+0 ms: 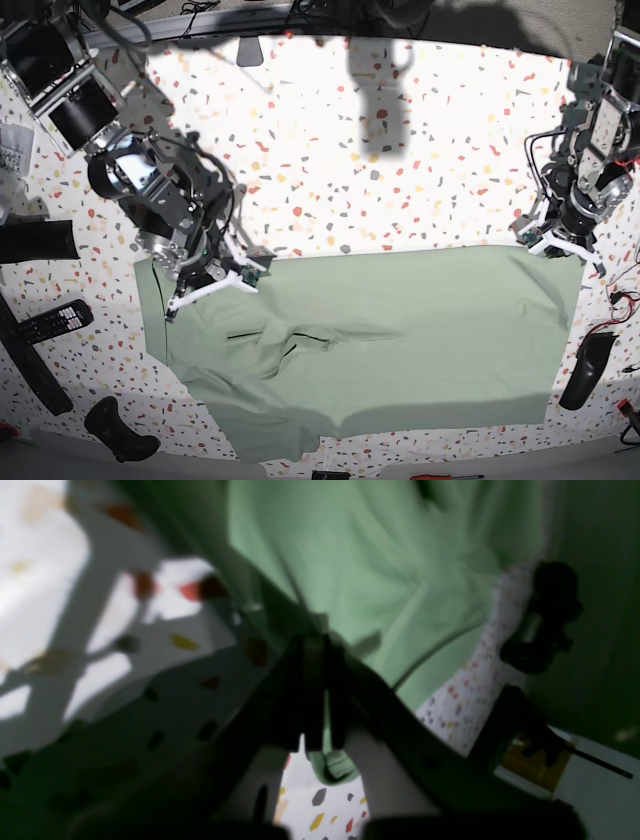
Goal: Fold the T-shirt properly
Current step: 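Grasp the shirt's collar-side edge with both grippers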
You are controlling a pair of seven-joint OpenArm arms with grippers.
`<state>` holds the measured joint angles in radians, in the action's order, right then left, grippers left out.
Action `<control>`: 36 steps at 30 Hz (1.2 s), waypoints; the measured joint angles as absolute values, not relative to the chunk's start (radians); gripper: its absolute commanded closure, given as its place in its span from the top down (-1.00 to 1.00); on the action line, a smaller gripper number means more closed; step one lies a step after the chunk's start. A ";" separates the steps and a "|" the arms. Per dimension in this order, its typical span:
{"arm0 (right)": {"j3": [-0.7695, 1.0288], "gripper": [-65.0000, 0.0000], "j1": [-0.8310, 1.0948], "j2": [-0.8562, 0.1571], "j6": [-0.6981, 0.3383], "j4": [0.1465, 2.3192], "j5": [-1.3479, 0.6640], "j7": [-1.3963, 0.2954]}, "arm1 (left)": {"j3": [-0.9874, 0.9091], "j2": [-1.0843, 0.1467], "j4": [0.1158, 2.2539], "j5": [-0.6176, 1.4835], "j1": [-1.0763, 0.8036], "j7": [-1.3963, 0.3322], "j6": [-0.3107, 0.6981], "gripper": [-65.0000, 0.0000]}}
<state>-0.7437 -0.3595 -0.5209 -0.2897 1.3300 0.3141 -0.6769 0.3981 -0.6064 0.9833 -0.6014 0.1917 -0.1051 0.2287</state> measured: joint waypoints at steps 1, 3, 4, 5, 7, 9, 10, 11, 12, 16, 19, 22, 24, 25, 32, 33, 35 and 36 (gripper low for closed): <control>-0.744 -1.00 -0.360 -0.521 -0.289 1.330 0.314 -0.677 | 0.398 -0.606 0.983 -0.604 0.194 -0.109 0.229 -1.00; -0.744 -1.00 -0.366 -0.522 -0.289 1.330 0.315 -0.677 | 0.400 -0.607 0.981 -0.599 0.203 -0.109 0.240 -1.00; -0.744 -1.00 -0.369 -0.523 -0.289 1.330 0.315 -0.677 | 0.401 -0.606 0.978 -0.590 0.210 -0.110 0.257 -1.00; -0.744 -1.00 -0.371 -0.524 -0.289 1.330 0.314 -0.677 | 0.405 -0.606 0.976 -0.588 0.220 -0.110 0.281 -1.00; -0.744 -1.00 -0.371 -0.524 -0.289 1.330 0.314 -0.677 | 0.405 -0.603 0.973 -0.588 0.239 -0.108 0.317 -1.00; -0.744 -1.00 -0.372 -0.522 -0.289 1.328 0.315 -0.677 | 0.407 -0.604 0.968 -0.588 0.252 -0.104 0.326 -1.00; -0.744 -1.00 -0.374 -0.519 -0.289 1.328 0.315 -0.677 | 0.408 -0.607 0.966 -0.582 0.250 -0.099 0.325 -1.00; -0.744 -1.00 -0.374 -0.517 -0.289 1.328 0.315 -0.677 | 0.410 -0.610 0.963 -0.580 0.250 -0.090 0.325 -1.00; -0.744 -1.00 -0.374 -0.518 -0.289 1.328 0.314 -0.673 | 0.413 -0.610 0.963 -0.582 0.250 -0.090 0.335 -1.00; -0.744 -1.00 -0.374 -0.526 -0.289 1.328 0.315 -0.677 | 0.462 -0.633 0.965 -0.585 0.256 -0.084 0.355 -1.00; -0.744 -1.00 -0.374 -0.521 -0.289 1.328 0.314 -0.677 | 0.511 -0.655 0.974 -0.585 0.258 -0.090 0.348 -1.00; -0.744 -1.00 -0.374 -0.521 -0.289 1.328 0.314 -0.677 | 0.553 -0.680 1.003 -0.607 0.258 -0.111 0.350 -1.00; -0.744 -1.00 -0.374 -0.522 -0.289 1.328 0.314 -0.677 | 0.564 -0.702 1.032 -0.607 0.255 -0.113 0.370 -1.00; -0.744 -1.00 -0.374 -0.522 -0.289 1.328 0.315 -0.677 | 0.564 -0.713 1.045 -0.606 0.253 -0.116 0.373 -1.00; -0.744 -1.00 -0.374 -0.521 -0.298 1.328 0.315 -0.677 | 0.570 -0.771 1.126 -0.561 0.241 -0.134 0.402 -1.00; -0.744 -1.00 -0.374 -0.521 -0.297 1.328 0.314 -0.677 | 0.570 -0.773 1.131 -0.560 0.241 -0.135 0.403 -1.00; -0.744 -1.00 -0.374 -0.521 -0.296 1.328 0.315 -0.677 | 0.570 -0.774 1.139 -0.558 0.240 -0.158 0.405 -1.00; -0.744 -1.00 -0.373 -0.521 -0.289 1.329 0.315 -0.677 | 0.570 -0.775 1.145 -0.558 0.238 -0.170 0.405 -1.00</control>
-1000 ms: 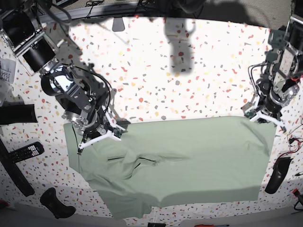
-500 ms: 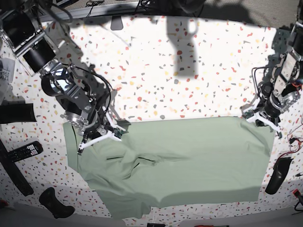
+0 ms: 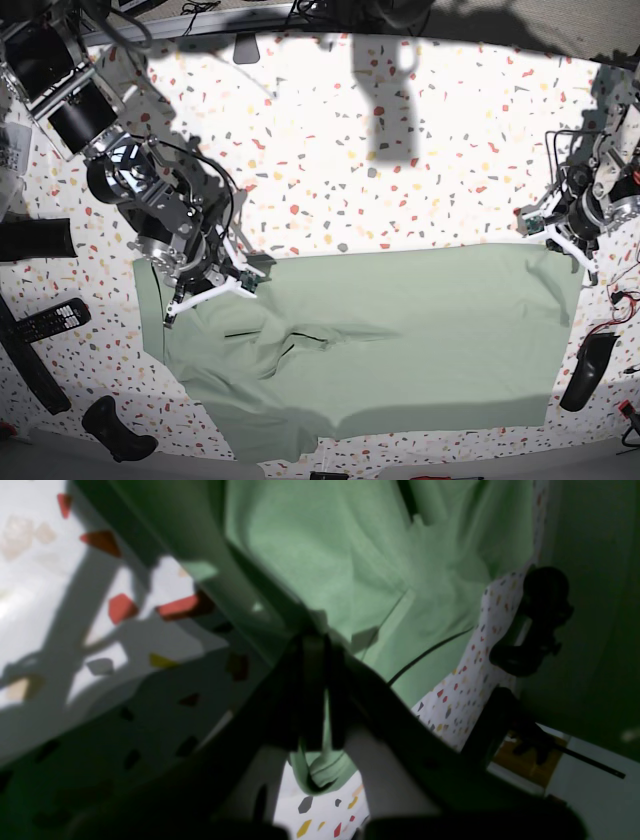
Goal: Fold the T-shirt properly
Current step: 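Grasp the shirt's collar-side edge with both grippers, then lift and drag the collar edge with both grippers toward the robot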
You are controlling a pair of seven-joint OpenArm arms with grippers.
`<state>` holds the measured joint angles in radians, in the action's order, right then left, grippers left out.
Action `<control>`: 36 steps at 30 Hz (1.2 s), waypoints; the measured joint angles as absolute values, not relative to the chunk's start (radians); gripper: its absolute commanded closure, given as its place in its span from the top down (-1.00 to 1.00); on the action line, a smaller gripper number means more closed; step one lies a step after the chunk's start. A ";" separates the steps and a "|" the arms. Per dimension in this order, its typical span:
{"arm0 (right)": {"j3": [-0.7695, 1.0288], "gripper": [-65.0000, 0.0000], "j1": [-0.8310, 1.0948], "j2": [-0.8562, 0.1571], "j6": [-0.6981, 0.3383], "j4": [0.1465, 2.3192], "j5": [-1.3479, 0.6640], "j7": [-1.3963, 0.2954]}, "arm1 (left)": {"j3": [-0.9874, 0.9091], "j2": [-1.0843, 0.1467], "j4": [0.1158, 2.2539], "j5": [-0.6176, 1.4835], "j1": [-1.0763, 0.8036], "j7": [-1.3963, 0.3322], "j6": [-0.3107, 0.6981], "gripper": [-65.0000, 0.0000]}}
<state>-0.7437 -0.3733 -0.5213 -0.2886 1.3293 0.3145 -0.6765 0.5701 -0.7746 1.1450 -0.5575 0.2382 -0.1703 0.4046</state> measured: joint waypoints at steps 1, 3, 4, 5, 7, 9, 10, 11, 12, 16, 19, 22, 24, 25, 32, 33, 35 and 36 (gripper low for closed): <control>-0.744 -1.00 -0.371 -0.522 -0.287 1.332 0.316 -0.677 | 0.570 -0.776 1.152 -0.556 0.237 -0.184 0.405 -1.00; -0.744 -1.00 -0.362 -0.525 -0.284 1.350 0.318 -0.677 | 0.570 -0.782 1.163 -0.554 0.236 -0.191 0.405 -1.00; -0.744 -1.00 -0.353 -0.526 -0.284 1.363 0.319 -0.678 | 0.570 -0.788 1.171 -0.554 0.236 -0.192 0.405 -1.00; -0.744 -1.00 -0.345 -0.526 -0.284 1.377 0.318 -0.681 | 0.571 -0.795 1.180 -0.554 0.236 -0.192 0.406 -1.00; -0.744 -1.00 -0.322 -0.527 -0.281 1.404 0.321 -0.680 | 0.573 -0.814 1.205 -0.550 0.234 -0.210 0.423 -1.00; -0.744 -1.00 -0.294 -0.535 -0.255 1.429 0.322 -0.680 | 0.573 -0.830 1.232 -0.522 0.227 -0.215 0.421 -1.00; -0.745 -1.00 -0.280 -0.541 -0.241 1.439 0.324 -0.680 | 0.573 -0.835 1.248 -0.505 0.226 -0.220 0.424 -1.00; -0.745 -1.00 -0.268 -0.551 -0.235 1.452 0.323 -0.681 | 0.574 -0.838 1.264 -0.489 0.225 -0.234 0.423 -1.00; -0.744 -1.00 -0.258 -0.564 -0.231 1.467 0.324 -0.681 | 0.574 -0.838 1.283 -0.470 0.226 -0.251 0.422 -1.00; -0.744 -1.00 -0.207 -0.627 -0.213 1.564 0.326 -0.722 | 0.575 -0.840 1.358 -0.422 0.227 -0.402 0.423 -1.00; -0.745 -1.00 -0.162 -0.664 -0.212 1.642 0.321 -0.749 | 0.575 -0.843 1.404 -0.384 0.227 -0.488 0.423 -1.00; -0.744 -1.00 -0.131 -0.693 -0.186 1.705 0.323 -0.775 | 0.575 -0.843 1.439 -0.348 0.224 -0.537 0.423 -1.00; -0.744 -1.00 -0.114 -0.712 -0.183 1.731 0.323 -0.790 | 0.575 -0.844 1.463 -0.344 0.214 -0.580 0.422 -1.00; -0.744 -1.00 -0.102 -0.720 -0.183 1.742 0.323 -0.804 | 0.575 -0.845 1.472 -0.345 0.203 -0.608 0.421 -1.00; -0.744 -1.00 -0.022 -0.751 -0.154 1.829 0.321 -0.866 | 0.576 -0.912 1.546 -0.340 0.098 -0.712 0.370 -1.00; -0.744 -1.00 -0.013 -0.751 -0.153 1.843 0.323 -0.883 | 0.576 -0.927 1.559 -0.339 0.086 -0.736 0.336 -1.00; -0.744 -1.00 0.007 -0.751 -0.153 1.870 0.324 -0.889 | 0.576 -0.950 1.588 -0.333 0.065 -0.810 0.282 -1.00; -0.744 -1.00 0.018 -0.751 -0.153 1.881 0.321 -0.892 | 0.576 -0.957 1.599 -0.326 0.054 -0.842 0.262 -1.00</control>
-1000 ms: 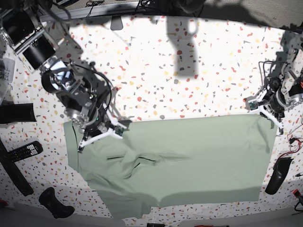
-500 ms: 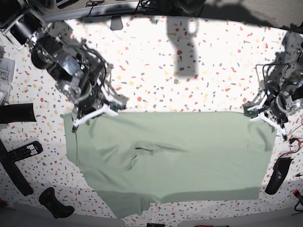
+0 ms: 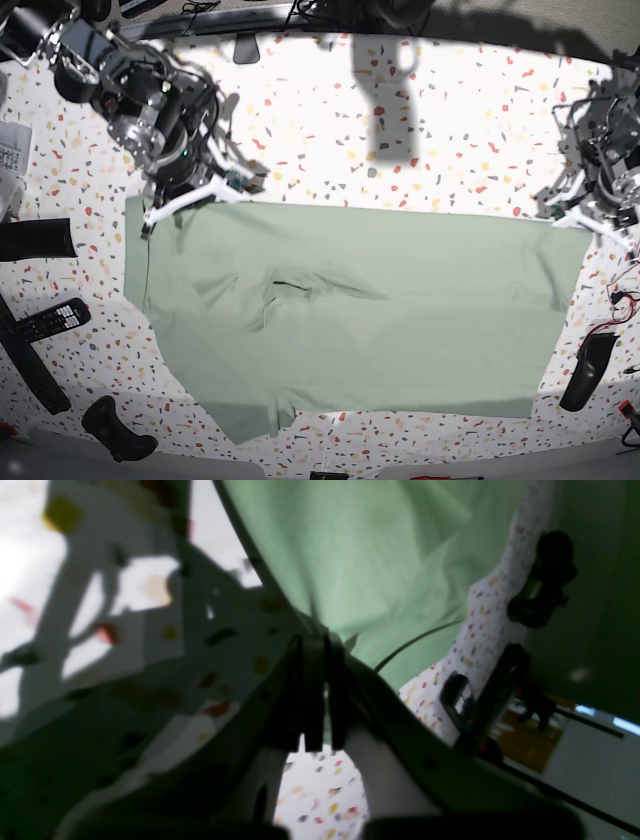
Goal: Fold the T-shirt properly
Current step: 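Lift and drag the collar edge with both grippers toward the robot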
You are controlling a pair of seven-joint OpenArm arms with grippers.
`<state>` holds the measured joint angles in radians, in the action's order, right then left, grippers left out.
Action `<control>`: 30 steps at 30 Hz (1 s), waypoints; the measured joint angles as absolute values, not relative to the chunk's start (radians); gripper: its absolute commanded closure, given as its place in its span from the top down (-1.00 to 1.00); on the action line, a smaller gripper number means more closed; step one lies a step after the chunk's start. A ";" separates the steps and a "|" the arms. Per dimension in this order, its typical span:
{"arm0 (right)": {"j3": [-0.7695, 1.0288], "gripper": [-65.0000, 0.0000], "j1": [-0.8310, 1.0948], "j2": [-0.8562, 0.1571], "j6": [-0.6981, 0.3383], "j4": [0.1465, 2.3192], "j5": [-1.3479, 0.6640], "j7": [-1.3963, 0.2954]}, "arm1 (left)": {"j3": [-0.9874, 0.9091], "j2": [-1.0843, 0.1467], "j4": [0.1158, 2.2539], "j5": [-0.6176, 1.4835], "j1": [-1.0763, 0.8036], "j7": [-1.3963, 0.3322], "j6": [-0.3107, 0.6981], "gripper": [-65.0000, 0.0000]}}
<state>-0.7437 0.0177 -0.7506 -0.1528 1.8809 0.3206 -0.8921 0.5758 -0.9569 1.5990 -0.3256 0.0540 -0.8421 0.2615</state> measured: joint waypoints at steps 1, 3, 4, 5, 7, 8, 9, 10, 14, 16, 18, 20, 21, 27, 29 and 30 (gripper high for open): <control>-0.744 -1.00 0.026 -0.751 -0.153 1.888 0.319 -0.892 | 0.576 -0.962 1.610 -0.312 0.048 -0.847 0.262 -1.00; -0.744 -1.00 0.031 -0.750 -0.153 1.892 0.317 -0.892 | 0.576 -0.962 1.623 -0.261 0.047 -0.821 0.262 -1.00; -0.744 -1.00 0.030 -0.751 -0.152 1.892 0.318 -0.892 | 0.576 -0.961 1.625 -0.255 0.048 -0.772 0.261 -1.00; -0.744 -1.00 0.028 -0.751 -0.152 1.892 0.319 -0.892 | 0.576 -0.960 1.626 -0.249 0.051 -0.730 0.262 -1.00; -0.744 -1.00 0.028 -0.751 -0.152 1.893 0.329 -0.892 | 0.576 -0.960 1.626 -0.243 0.053 -0.645 0.273 -1.00; -0.744 -1.00 0.029 -0.751 -0.152 1.893 0.329 -0.892 | 0.576 -0.962 1.626 -0.244 0.053 -0.589 0.293 -0.88; -0.744 -1.00 0.028 -0.751 -0.152 1.893 0.329 -0.892 | 0.576 -0.962 1.623 -0.243 0.052 -0.529 0.291 -0.61; -0.744 -1.00 0.028 -0.751 -0.152 1.893 0.329 -0.892 | 0.576 -0.961 1.618 -0.252 0.052 -0.462 0.291 -0.39; -0.744 -1.00 0.028 -0.751 -0.152 1.893 0.329 -0.892 | 0.576 -0.958 1.554 -0.361 0.054 -0.293 0.292 -0.29; -0.744 -1.00 0.028 -0.751 -0.152 1.893 0.329 -0.892 | 0.576 -0.958 1.493 -0.428 0.053 -0.269 0.292 -0.29; -0.744 -1.00 0.028 -0.751 -0.152 1.893 0.329 -0.892 | 0.576 -0.958 1.431 -0.496 0.053 -0.222 0.292 -0.31; -0.744 -1.00 0.028 -0.751 -0.152 1.893 0.329 -0.892 | 0.576 -0.950 1.384 -0.557 0.053 -0.164 0.292 -0.34; -0.744 -1.00 0.028 -0.751 -0.152 1.893 0.329 -0.892 | 0.576 -0.941 1.364 -0.585 0.053 -0.150 0.291 -0.34; -0.744 -1.00 0.028 -0.751 -0.149 1.893 0.329 -0.892 | 0.573 -0.891 1.321 -0.614 0.058 -0.138 0.212 -0.34; -0.744 -1.00 0.028 -0.751 -0.149 1.893 0.329 -0.892 | 0.573 -0.876 1.316 -0.622 0.066 -0.138 0.210 -0.34; -0.744 -1.00 0.028 -0.751 -0.149 1.893 0.329 -0.892 | 0.573 -0.871 1.311 -0.626 0.075 -0.138 0.214 -0.34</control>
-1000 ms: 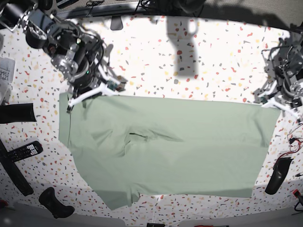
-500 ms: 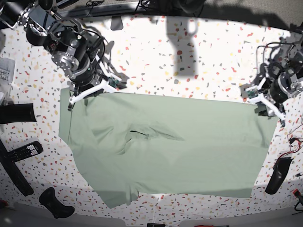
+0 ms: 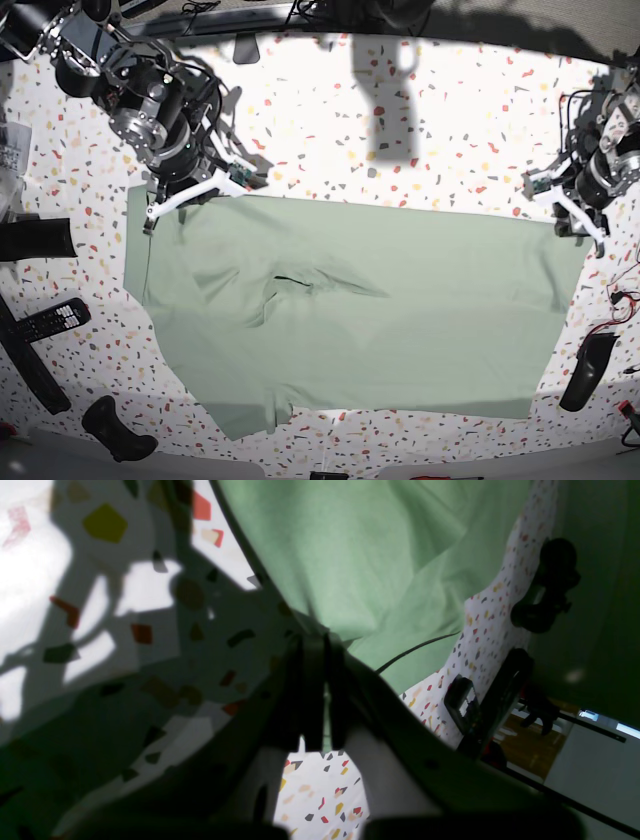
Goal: Fold the T-shirt properly
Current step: 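Lift and drag the collar edge with both grippers toward the robot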
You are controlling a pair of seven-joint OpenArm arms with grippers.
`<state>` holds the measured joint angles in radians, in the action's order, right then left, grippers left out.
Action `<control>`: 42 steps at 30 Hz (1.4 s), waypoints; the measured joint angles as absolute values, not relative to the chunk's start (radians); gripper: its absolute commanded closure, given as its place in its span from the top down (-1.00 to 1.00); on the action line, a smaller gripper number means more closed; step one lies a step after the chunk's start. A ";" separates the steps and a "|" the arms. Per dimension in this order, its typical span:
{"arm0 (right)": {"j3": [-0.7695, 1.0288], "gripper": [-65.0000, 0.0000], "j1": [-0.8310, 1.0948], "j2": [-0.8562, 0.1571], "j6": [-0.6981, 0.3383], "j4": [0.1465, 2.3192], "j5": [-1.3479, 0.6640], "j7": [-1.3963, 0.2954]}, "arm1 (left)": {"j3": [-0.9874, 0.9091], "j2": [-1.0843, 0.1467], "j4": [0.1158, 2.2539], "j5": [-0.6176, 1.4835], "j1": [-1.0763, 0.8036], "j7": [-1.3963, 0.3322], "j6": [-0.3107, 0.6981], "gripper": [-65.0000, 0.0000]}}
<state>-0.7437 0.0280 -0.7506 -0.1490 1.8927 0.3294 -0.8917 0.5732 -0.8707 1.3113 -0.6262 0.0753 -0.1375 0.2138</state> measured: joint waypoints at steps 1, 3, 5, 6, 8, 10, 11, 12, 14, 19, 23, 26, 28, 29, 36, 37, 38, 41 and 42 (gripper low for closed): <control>-0.744 -1.00 0.028 -0.751 -0.149 1.893 0.329 -0.892 | 0.573 -0.865 1.304 -0.625 0.087 -0.134 0.215 -0.34; -0.744 -1.00 0.028 -0.751 -0.149 1.893 0.329 -0.892 | 0.574 -0.851 1.276 -0.624 0.114 -0.127 0.229 -0.34; -0.744 -1.00 0.028 -0.751 -0.149 1.893 0.329 -0.892 | 0.574 -0.844 1.241 -0.613 0.139 -0.126 0.245 -0.34; -0.744 -1.00 0.028 -0.751 -0.149 1.893 0.329 -0.892 | 0.574 -0.842 1.225 -0.610 0.146 -0.126 0.244 -0.34; -0.744 -1.00 0.028 -0.751 -0.149 1.893 0.329 -0.892 | 0.574 -0.842 1.211 -0.614 0.146 -0.108 0.243 -0.34; -0.744 -1.00 0.028 -0.751 -0.149 1.893 0.329 -0.892 | 0.574 -0.842 1.211 -0.616 0.138 -0.108 0.243 -0.40; -0.744 -1.00 0.028 -0.751 -0.149 1.893 0.329 -0.892 | 0.574 -0.842 1.211 -0.616 0.136 -0.108 0.247 -0.49; -0.744 -1.00 0.028 -0.751 -0.149 1.893 0.329 -0.892 | 0.574 -0.842 1.211 -0.619 0.136 -0.107 0.257 -0.65; -0.744 -1.00 0.028 -0.751 -0.149 1.893 0.329 -0.892 | 0.574 -0.842 1.211 -0.618 0.136 -0.097 0.259 -1.00; -0.744 -1.00 0.028 -0.751 -0.149 1.893 0.329 -0.892 | 0.574 -0.839 1.221 -0.522 0.136 -0.170 0.259 -1.00; -0.744 -1.00 0.028 -0.751 -0.149 1.893 0.329 -0.892 | 0.575 -0.836 1.249 -0.488 0.132 -0.273 0.201 -1.00; -0.744 -1.00 0.030 -0.748 -0.149 1.897 0.330 -0.892 | 0.575 -0.837 1.287 -0.490 0.128 -0.339 0.187 -1.00; -0.744 -1.00 0.036 -0.748 -0.148 1.910 0.351 -0.902 | 0.575 -0.840 1.321 -0.490 0.127 -0.350 0.186 -1.00; -0.744 -1.00 0.043 -0.749 -0.145 1.917 0.372 -0.909 | 0.575 -0.843 1.338 -0.489 0.125 -0.360 0.186 -1.00; -0.743 -1.00 0.115 -0.748 -0.129 1.986 0.416 -0.934 | 0.575 -0.863 1.444 -0.483 0.056 -0.458 0.185 -1.00; -0.743 -1.00 0.128 -0.749 -0.129 1.996 0.420 -0.944 | 0.575 -0.870 1.455 -0.485 0.046 -0.479 0.183 -1.00; -0.743 -1.00 0.143 -0.749 -0.128 2.004 0.427 -0.953 | 0.575 -0.879 1.464 -0.487 0.036 -0.494 0.183 -1.00; -0.743 -1.00 0.190 -0.749 -0.126 2.030 0.482 -0.970 | 0.575 -0.913 1.496 -0.485 -0.008 -0.527 0.150 -1.00; -0.743 -1.00 0.203 -0.749 -0.126 2.040 0.490 -0.971 | 0.575 -0.928 1.509 -0.483 -0.027 -0.536 0.136 -1.00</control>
<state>-0.7433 0.2031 -0.7490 -0.1265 2.0399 0.4900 -0.9707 0.5755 -0.9279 1.5089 -0.4831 -0.0273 -0.5358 0.1360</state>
